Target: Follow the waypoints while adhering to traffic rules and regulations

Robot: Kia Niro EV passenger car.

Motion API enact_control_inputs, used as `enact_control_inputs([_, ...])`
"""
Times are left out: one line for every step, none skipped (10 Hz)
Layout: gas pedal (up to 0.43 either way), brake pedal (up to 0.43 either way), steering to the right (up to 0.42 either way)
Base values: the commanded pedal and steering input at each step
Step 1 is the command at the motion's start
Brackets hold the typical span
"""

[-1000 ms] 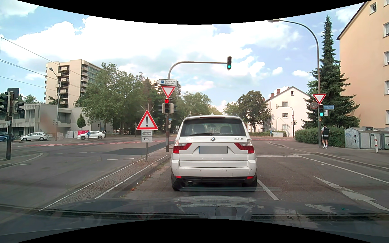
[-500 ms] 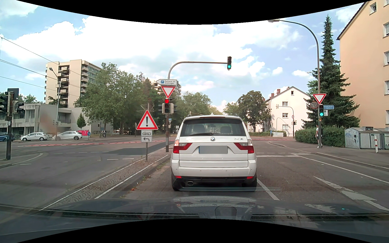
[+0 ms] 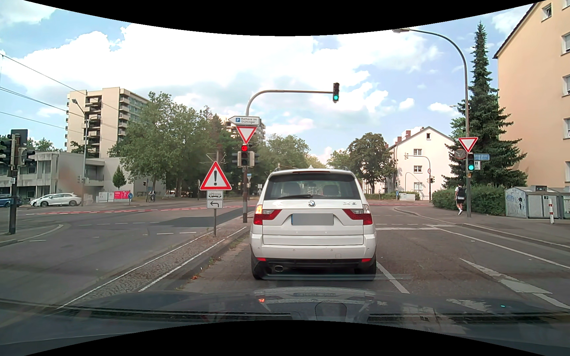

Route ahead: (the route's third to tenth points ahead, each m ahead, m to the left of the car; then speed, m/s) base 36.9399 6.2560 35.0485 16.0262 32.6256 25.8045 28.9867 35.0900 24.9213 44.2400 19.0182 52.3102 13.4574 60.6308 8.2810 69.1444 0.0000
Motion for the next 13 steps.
enact_control_inputs([0.000, 0.311, -0.004])
enact_control_inputs([0.000, 0.311, -0.004])
enact_control_inputs([0.000, 0.311, -0.004])
enact_control_inputs([0.000, 0.311, -0.004])
enact_control_inputs([0.000, 0.311, -0.004])
enact_control_inputs([0.000, 0.311, -0.004])
enact_control_inputs([0.000, 0.311, -0.004])
enact_control_inputs([0.000, 0.311, -0.004])
enact_control_inputs([0.000, 0.311, -0.004])
enact_control_inputs([0.000, 0.305, -0.004])
enact_control_inputs([0.000, 0.311, -0.004])
enact_control_inputs([0.000, 0.311, -0.004])
enact_control_inputs([0.000, 0.311, -0.004])
